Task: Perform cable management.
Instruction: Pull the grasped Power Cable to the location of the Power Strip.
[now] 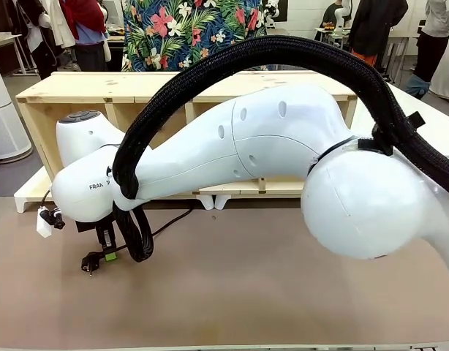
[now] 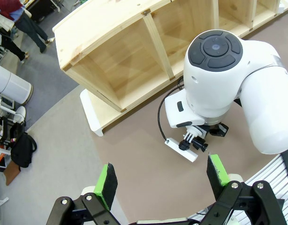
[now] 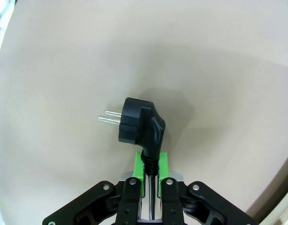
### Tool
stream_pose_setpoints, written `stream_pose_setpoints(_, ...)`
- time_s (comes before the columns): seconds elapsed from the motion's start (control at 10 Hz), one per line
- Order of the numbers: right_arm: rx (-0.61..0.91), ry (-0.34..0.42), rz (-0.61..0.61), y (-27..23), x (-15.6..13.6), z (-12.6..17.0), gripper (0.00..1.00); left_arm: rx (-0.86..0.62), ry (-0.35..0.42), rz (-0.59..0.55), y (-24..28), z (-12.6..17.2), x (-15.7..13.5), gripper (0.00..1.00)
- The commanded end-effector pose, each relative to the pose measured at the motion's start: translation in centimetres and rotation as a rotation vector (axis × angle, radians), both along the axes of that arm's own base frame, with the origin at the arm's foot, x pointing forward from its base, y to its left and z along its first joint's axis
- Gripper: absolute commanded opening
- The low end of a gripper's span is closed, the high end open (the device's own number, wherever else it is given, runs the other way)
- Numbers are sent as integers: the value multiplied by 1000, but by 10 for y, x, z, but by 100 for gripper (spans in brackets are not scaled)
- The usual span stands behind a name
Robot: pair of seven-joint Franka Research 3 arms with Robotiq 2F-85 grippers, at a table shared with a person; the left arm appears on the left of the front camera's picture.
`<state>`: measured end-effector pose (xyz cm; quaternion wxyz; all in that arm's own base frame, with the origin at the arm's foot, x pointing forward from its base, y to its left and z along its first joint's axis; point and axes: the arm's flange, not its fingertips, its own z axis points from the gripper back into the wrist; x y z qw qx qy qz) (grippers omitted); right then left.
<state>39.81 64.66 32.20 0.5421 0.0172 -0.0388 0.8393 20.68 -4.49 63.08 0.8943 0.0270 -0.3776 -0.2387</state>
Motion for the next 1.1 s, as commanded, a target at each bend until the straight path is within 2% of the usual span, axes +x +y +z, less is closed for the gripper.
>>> stream_pose_setpoints(0.0,21,33,-139,-19,-13,12,14,-7,0,4,1,0,-1,100)
stream_pose_setpoints(0.4,26,84,-333,-48,-24,19,14,-7,0,4,1,0,-1,100)
stream_pose_setpoints(0.5,56,160,-386,-59,-30,21,14,-7,0,4,1,0,-1,100)
stream_pose_setpoints(0.6,94,196,-443,-70,-34,26,14,-7,0,4,1,0,-1,100)
stream_pose_setpoints(1.0,107,220,-620,-129,-50,36,14,-7,0,4,1,0,-1,100)
